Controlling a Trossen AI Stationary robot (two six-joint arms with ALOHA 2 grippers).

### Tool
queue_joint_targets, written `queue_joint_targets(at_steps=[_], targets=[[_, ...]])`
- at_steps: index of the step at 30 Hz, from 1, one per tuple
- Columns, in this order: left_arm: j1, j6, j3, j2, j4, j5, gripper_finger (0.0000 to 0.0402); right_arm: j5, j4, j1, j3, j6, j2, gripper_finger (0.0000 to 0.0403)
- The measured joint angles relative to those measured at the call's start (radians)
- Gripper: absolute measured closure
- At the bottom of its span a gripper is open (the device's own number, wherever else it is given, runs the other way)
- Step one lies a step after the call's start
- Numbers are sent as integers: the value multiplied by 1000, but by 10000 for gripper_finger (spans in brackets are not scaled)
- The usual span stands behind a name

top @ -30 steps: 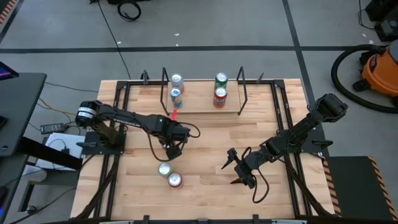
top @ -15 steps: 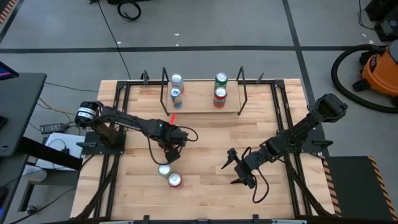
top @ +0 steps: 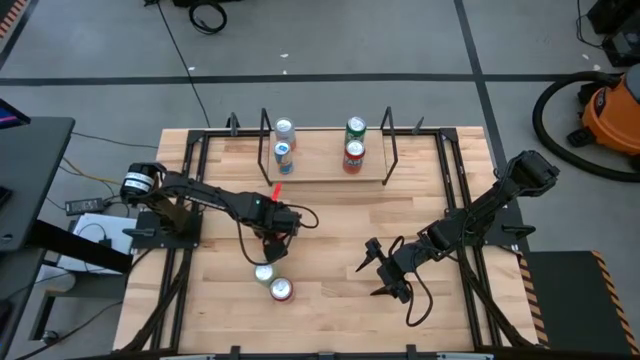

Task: Place canned beverage on shelf
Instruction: Put the red-black soda can on the shelf

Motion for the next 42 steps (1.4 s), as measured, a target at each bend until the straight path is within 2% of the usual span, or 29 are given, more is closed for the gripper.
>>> queue_joint_targets(at_steps=[11, 17, 21, 27, 31, 38, 42], targets=[[53, 113, 73, 4, -12, -4, 96, 10, 1, -27, 0, -59, 0, 41], [119, 216, 134, 4, -2, 4, 94, 153, -17, -86, 0, -142, 0, 41], [148, 361, 180, 3, -2, 23, 93, 168, 26, -148, 0, -151, 0, 41], [230, 545, 255, 3, -15, 26, 93, 164, 100, -255, 0, -37, 0, 41], [293, 613, 291, 2, -24, 23, 93, 106, 100, -296, 0, 63, 0, 41], [408, 703, 383, 3, -45, 36, 92, 142, 136, -309, 0, 178, 0, 41], [462, 750, 482, 46, -84, 79, 92, 164, 163, -309, 0, 223, 0, 41]])
